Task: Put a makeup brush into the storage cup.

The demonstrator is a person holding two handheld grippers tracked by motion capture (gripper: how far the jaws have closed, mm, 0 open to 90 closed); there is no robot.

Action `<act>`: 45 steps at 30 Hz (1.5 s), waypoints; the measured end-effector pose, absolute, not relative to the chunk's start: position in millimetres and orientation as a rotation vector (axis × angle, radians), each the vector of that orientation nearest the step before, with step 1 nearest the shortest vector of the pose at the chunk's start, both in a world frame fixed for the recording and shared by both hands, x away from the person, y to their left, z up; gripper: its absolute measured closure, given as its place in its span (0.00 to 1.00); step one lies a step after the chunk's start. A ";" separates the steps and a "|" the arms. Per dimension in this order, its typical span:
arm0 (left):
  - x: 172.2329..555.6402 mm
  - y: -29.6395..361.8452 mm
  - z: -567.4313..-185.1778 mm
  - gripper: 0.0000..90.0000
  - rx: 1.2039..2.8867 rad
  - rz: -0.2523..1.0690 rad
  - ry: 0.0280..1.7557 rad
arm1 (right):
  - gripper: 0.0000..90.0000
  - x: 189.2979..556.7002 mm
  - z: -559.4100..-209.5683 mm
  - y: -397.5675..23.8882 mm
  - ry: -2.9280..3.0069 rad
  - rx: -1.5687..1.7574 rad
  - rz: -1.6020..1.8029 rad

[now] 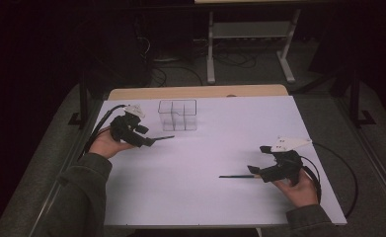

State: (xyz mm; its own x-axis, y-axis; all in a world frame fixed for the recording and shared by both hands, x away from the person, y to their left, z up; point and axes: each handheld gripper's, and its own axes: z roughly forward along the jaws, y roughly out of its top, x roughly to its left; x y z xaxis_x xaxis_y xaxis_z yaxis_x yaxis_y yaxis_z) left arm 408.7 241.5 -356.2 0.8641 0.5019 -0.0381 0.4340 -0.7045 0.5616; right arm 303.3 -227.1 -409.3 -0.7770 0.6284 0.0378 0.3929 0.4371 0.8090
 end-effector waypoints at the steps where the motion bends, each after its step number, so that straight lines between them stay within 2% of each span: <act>1: 408.7 241.5 -356.2 0.43 2.460 0.157 0.678 | 0.16 303.0 -409.1 -227.3 2.422 0.888 1.258; 15: 428.4 238.4 -369.7 0.46 2.479 0.104 0.718 | 0.16 304.3 -410.1 -227.1 2.432 0.890 1.263; 24: 441.1 242.5 -386.3 0.56 2.533 0.076 0.771 | 0.16 303.6 -409.2 -226.6 2.436 0.869 1.260; 31: 449.0 245.1 -394.3 0.60 2.567 0.128 0.774 | 0.16 303.2 -409.5 -225.1 2.437 0.871 1.257; 34: 451.8 246.0 -397.8 0.65 2.571 0.157 0.782 | 0.16 303.3 -409.6 -225.1 2.440 0.868 1.255; 38: 454.6 245.3 -401.7 0.68 2.574 0.152 0.780 | 0.16 303.9 -409.9 -224.8 2.442 0.864 1.246; 45: 459.5 244.2 -409.8 0.66 2.585 0.123 0.808 | 0.16 304.8 -410.4 -224.2 2.445 0.869 1.245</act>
